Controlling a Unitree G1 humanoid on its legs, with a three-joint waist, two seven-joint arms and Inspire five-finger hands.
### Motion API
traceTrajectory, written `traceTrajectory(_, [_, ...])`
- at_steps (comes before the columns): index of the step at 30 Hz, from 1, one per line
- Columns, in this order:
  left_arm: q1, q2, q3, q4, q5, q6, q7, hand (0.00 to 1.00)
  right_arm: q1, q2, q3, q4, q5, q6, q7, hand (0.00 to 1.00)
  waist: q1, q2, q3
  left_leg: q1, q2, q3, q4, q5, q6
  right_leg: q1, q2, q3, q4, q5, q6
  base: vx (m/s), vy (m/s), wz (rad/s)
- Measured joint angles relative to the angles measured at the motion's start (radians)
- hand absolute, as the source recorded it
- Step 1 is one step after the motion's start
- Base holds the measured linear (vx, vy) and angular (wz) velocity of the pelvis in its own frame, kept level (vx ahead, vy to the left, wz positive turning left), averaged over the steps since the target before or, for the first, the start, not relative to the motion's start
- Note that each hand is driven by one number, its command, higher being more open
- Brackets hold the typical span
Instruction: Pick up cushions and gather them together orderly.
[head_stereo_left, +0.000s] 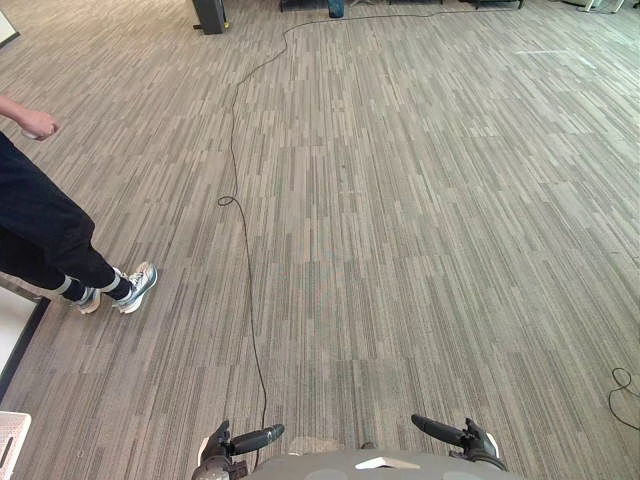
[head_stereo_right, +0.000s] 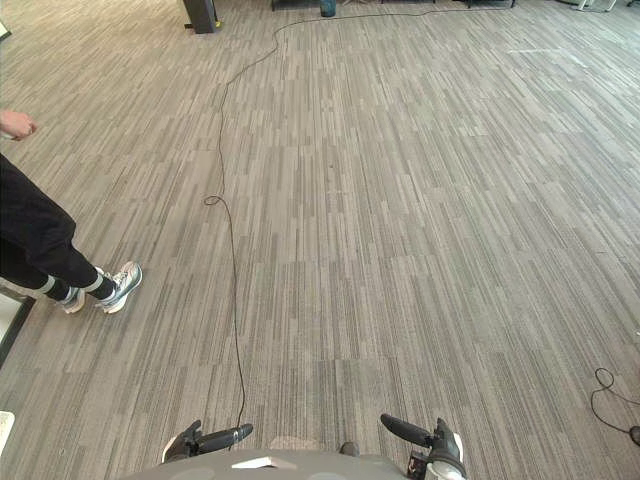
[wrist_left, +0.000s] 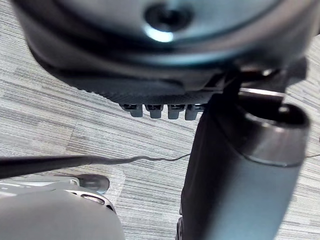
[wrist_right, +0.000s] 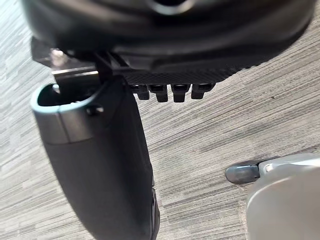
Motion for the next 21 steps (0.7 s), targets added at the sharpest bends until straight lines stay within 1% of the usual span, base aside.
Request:
traceTrajectory(1, [-0.001, 0.000, 0.000, 0.004, 0.000, 0.000, -0.001, 1.00, -0.003, 0.013, 0.000, 0.000, 0.000, 0.001, 0.000, 1.00, 0.001, -0.002, 0.002, 0.000, 0.000, -0.007, -0.010, 0.008, 0.009, 0.000, 0.002, -0.008, -0.007, 0.006, -0.002, -0.11, -0.037, 0.18])
traceTrajectory(6, [-0.003, 0.001, -0.001, 0.004, 0.000, 0.000, -0.001, 1.00, -0.009, 0.019, 0.001, 0.002, -0.007, 0.006, 0.002, 1.00, 0.003, -0.007, 0.009, 0.002, 0.000, -0.019, -0.020, 0.016, 0.015, 0.014, 0.002, -0.024, -0.030, 0.017, -0.002, -0.05, -0.017, 0.11])
traceTrajectory(13, [-0.010, 0.011, -0.010, 0.014, -0.001, 0.000, -0.003, 1.00, -0.017, 0.021, 0.002, 0.012, 0.001, 0.007, 0.002, 1.00, 0.003, -0.013, 0.015, 0.011, 0.000, -0.026, -0.038, 0.020, 0.012, 0.027, 0.006, -0.031, -0.047, 0.019, -0.002, 0.03, -0.011, 0.03])
traceTrajectory(17, [-0.015, 0.021, -0.011, 0.014, -0.002, 0.001, -0.003, 1.00, -0.027, 0.021, 0.001, 0.023, 0.003, 0.009, 0.001, 1.00, 0.002, -0.024, 0.025, 0.012, 0.000, -0.027, -0.037, 0.022, 0.010, 0.029, 0.005, -0.035, -0.047, 0.018, 0.000, 0.02, -0.004, 0.01])
traceTrajectory(19, [-0.016, 0.021, -0.011, 0.013, -0.002, 0.001, -0.003, 1.00, -0.027, 0.021, 0.001, 0.023, 0.004, 0.008, 0.001, 1.00, 0.002, -0.025, 0.026, 0.012, -0.001, -0.028, -0.035, 0.022, 0.010, 0.030, 0.003, -0.036, -0.047, 0.016, 0.001, 0.00, 0.000, 0.00])
traceTrajectory(21, [-0.020, 0.022, -0.010, 0.010, -0.002, 0.001, -0.003, 1.00, -0.030, 0.021, 0.001, 0.019, 0.008, 0.008, 0.001, 1.00, 0.002, -0.027, 0.039, 0.005, -0.003, -0.028, -0.001, 0.013, -0.001, 0.028, -0.004, -0.039, -0.018, -0.004, -0.003, -0.04, -0.006, 0.11])
